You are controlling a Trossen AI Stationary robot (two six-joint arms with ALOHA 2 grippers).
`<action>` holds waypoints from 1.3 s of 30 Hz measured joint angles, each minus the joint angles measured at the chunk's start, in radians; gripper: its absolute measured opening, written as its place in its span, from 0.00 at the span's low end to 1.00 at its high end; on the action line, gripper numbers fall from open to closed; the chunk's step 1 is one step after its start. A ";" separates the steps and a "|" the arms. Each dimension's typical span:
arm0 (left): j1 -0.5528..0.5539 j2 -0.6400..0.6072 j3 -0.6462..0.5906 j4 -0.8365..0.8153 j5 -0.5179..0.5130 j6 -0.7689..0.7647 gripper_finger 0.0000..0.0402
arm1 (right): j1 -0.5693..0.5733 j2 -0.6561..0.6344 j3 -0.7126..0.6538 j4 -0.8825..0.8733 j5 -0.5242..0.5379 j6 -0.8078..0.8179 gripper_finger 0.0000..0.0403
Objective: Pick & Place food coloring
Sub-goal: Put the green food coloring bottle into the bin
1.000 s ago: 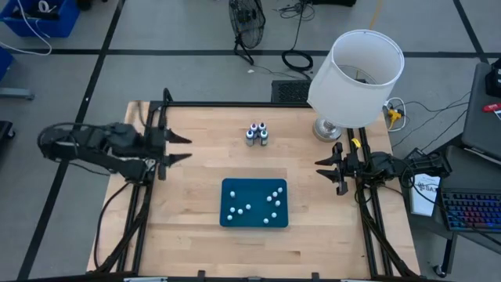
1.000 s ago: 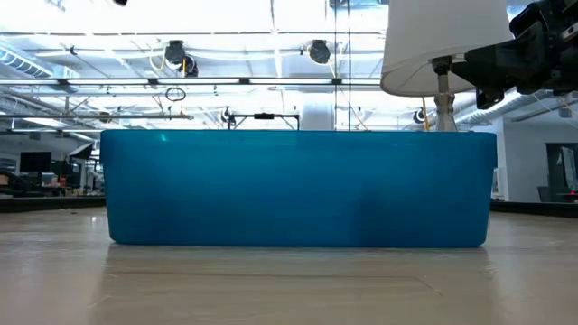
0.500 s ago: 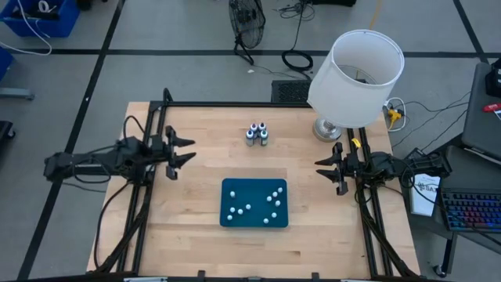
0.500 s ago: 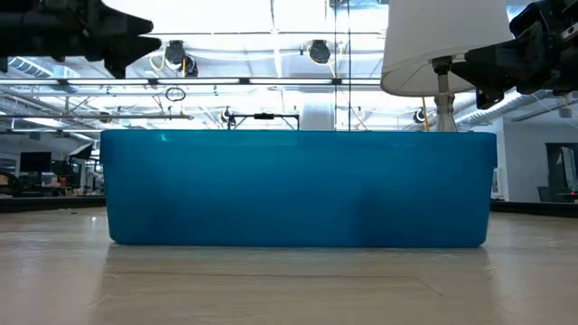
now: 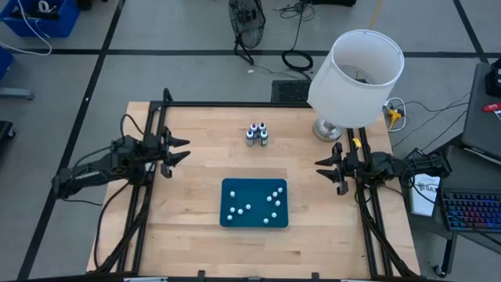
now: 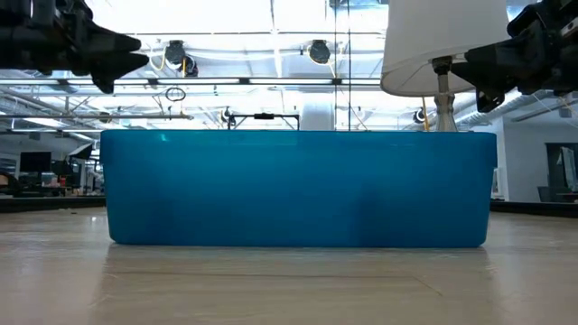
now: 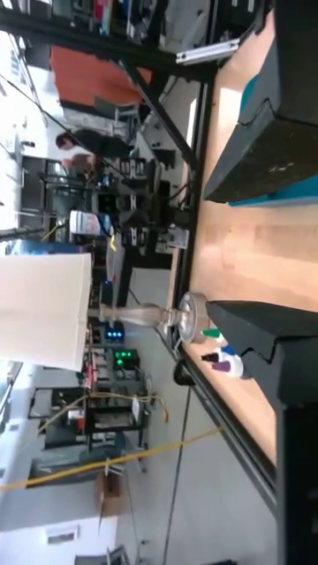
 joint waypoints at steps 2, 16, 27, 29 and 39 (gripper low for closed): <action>0.007 0.000 0.000 -0.004 -0.012 0.000 0.48 | 0.000 0.000 0.000 0.000 0.000 0.021 0.28; 0.030 0.005 -0.145 0.150 -0.034 -0.092 0.51 | 0.000 0.000 0.000 0.086 0.000 0.043 0.28; 0.030 0.007 -0.145 0.025 -0.026 -0.041 0.48 | 0.000 0.000 0.000 0.208 0.002 0.027 0.28; 0.030 0.008 -0.145 0.011 -0.039 -0.063 0.49 | 0.000 0.000 0.000 0.235 0.002 0.020 0.28; 0.029 0.026 -0.144 0.007 -0.045 -0.037 0.52 | 0.000 0.001 0.000 0.277 0.002 0.040 0.28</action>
